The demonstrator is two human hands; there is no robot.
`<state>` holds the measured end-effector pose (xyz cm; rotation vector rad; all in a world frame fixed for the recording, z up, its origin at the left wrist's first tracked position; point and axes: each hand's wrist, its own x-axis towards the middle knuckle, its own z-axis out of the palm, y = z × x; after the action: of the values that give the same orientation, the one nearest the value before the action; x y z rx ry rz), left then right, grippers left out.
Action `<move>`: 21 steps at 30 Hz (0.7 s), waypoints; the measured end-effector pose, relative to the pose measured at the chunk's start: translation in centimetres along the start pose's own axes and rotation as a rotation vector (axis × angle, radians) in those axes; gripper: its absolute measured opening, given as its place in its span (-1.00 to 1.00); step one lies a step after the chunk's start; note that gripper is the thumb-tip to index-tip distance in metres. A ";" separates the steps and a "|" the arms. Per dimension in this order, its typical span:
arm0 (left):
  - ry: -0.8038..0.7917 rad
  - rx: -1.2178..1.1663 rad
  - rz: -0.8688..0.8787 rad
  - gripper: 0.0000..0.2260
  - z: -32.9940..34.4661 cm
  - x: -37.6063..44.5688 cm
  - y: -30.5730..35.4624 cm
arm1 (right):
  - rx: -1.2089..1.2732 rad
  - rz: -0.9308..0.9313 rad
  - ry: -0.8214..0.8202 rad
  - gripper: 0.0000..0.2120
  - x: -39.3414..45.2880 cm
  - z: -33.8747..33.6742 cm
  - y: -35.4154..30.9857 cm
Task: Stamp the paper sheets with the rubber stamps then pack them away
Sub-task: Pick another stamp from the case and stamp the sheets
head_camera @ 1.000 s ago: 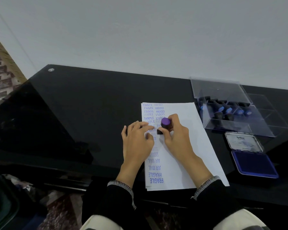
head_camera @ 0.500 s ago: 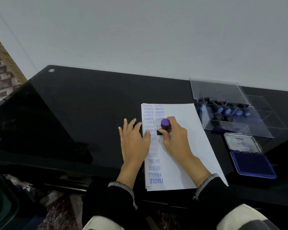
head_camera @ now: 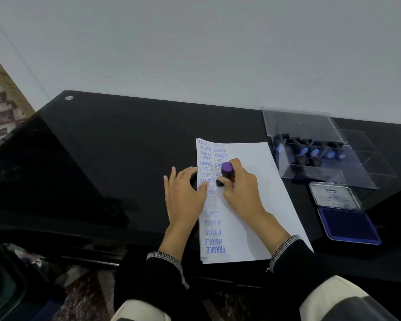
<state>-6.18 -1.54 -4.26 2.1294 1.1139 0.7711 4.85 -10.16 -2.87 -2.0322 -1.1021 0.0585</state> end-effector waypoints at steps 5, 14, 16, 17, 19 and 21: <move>0.000 0.011 0.001 -0.65 0.0 0.0 0.1 | 0.005 0.007 0.028 -0.75 -0.4 0.4 0.2; -0.007 0.019 0.007 -0.65 0.0 0.1 0.1 | 0.004 0.005 0.018 -0.76 -0.1 0.2 0.1; -0.003 0.018 0.009 -0.65 0.0 0.0 0.1 | 0.005 0.004 0.012 -0.75 0.0 0.1 0.1; -0.001 0.017 0.010 -0.65 0.0 0.0 0.1 | 0.008 0.007 0.011 -0.76 0.0 0.1 0.1; 0.000 0.018 0.011 -0.65 0.0 0.0 0.1 | 0.021 0.017 0.018 -0.77 -0.2 0.1 0.0; -0.002 0.021 0.014 -0.65 0.0 0.0 0.1 | 0.046 0.023 0.035 -0.78 -0.3 0.2 -0.1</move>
<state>-6.14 -1.57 -4.21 2.1572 1.1125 0.7663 4.57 -10.23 -2.99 -1.9981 -1.0472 0.0594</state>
